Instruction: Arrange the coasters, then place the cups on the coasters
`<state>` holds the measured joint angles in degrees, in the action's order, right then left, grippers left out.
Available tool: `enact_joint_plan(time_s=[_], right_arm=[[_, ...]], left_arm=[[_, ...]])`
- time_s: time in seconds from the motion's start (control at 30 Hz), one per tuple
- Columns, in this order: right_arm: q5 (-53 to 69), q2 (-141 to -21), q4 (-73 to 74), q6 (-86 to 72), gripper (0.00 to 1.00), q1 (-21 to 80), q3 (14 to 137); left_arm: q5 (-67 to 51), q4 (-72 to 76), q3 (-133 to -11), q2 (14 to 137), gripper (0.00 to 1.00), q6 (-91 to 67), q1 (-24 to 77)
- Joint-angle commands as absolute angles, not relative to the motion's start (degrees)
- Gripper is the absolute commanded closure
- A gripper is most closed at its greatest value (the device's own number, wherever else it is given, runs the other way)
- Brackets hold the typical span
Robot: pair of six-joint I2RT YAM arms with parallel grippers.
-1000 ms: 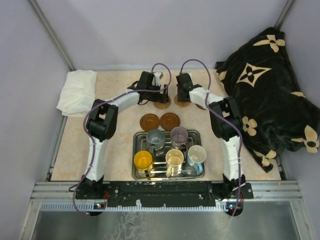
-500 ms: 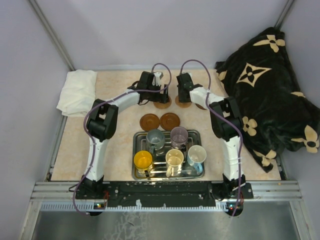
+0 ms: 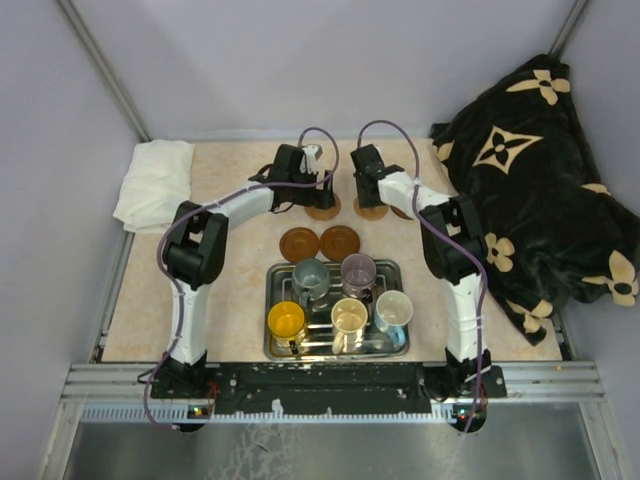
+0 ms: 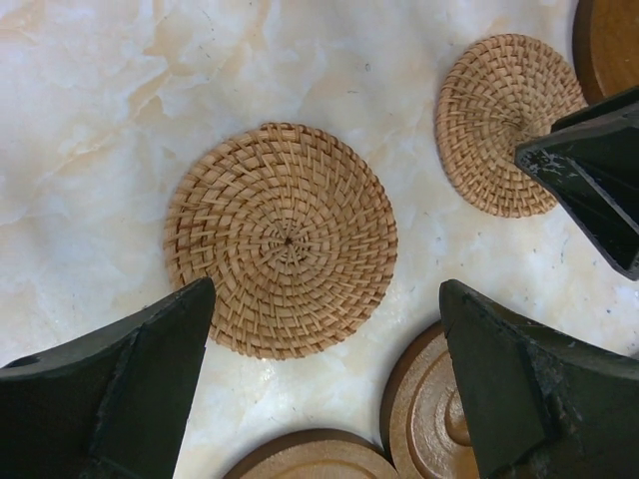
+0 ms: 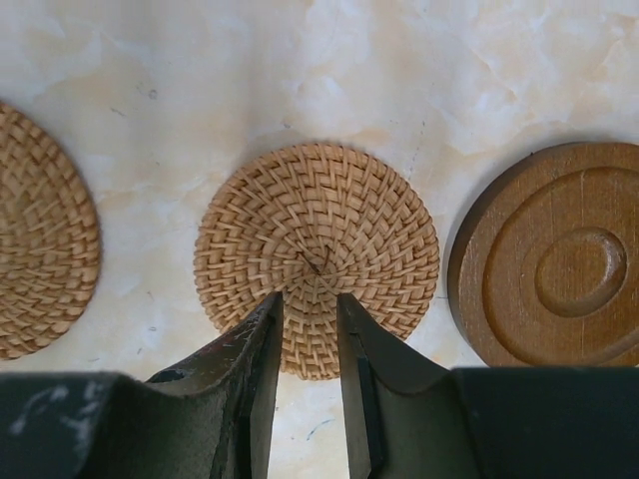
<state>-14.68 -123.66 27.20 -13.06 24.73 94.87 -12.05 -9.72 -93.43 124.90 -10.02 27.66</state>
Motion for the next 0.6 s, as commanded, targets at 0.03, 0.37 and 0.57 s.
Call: enact_joint_plan(time_s=[0.03,0.37,0.57], right_arm=[[-16.25,-119.43,27.96,-11.93,0.7,25.97,98.77],[-16.48,-119.37,29.44,-13.43,0.71,26.02,96.95],[-15.85,-120.77,29.15,-13.54,0.71,26.02,96.67]], left_arm=[[-12.88,-5.95,-90.81,118.85,0.01,-9.71,27.7],[-12.03,-6.24,-84.05,112.5,0.01,-9.89,27.61],[-9.03,-6.54,-75.97,106.94,0.01,-10.68,27.6]])
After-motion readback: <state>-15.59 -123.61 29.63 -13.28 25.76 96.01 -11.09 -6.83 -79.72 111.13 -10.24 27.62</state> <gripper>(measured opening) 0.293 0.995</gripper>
